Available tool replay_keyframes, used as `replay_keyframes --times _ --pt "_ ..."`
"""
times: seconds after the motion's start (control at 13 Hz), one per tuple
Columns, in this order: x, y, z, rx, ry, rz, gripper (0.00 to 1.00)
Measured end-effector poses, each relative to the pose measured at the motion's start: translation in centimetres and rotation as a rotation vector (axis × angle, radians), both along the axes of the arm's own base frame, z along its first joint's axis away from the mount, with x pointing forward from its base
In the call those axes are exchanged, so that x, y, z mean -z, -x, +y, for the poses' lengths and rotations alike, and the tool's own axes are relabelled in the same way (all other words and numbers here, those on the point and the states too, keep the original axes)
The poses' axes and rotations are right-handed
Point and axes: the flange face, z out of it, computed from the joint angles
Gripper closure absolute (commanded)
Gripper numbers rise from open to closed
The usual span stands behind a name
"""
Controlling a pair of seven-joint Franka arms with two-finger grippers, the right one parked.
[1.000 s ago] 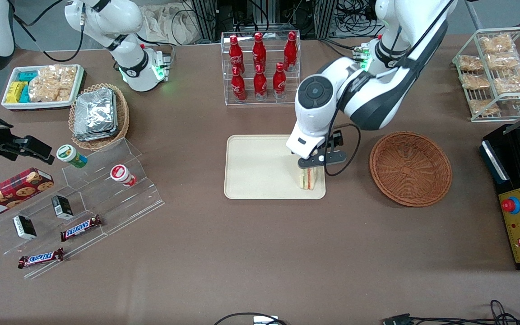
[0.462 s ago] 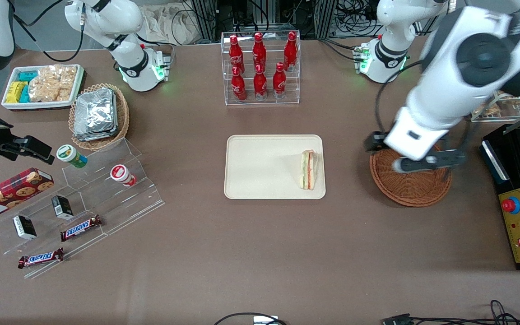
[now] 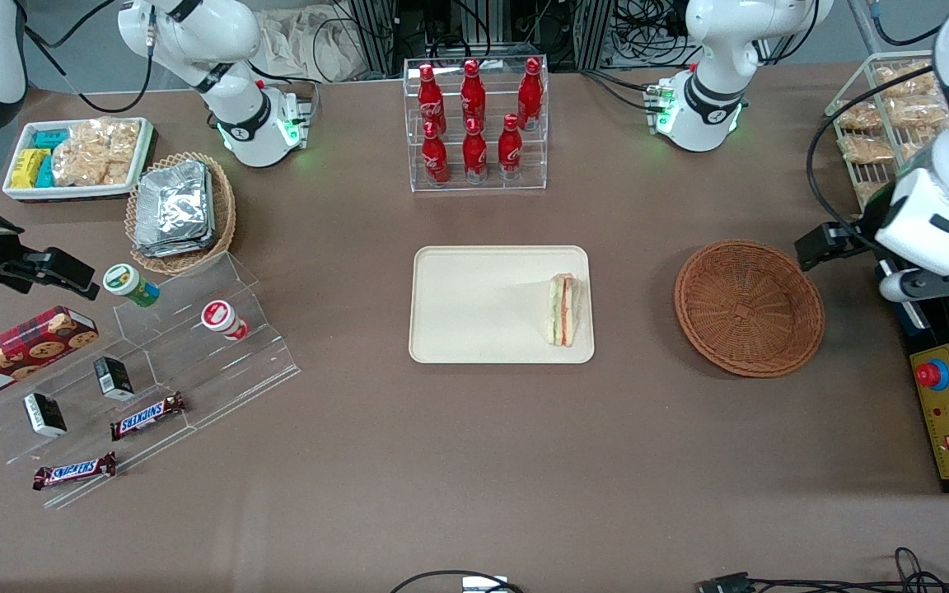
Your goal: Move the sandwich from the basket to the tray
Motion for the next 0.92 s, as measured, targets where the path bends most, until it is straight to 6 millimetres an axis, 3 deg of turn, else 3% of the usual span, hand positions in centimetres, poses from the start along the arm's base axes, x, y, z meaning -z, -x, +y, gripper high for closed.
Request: replay_keyframes --times 0.23,0.46,0.92 --pt "1.0 1.6 1.1 -0.027 0.058 -0.054 0.00" --pt "-0.2 3.7 2.7 -0.010 0.063 -0.085 0.00" --pt "-0.6 3.8 3.9 -0.029 0.063 -0.094 0.00"
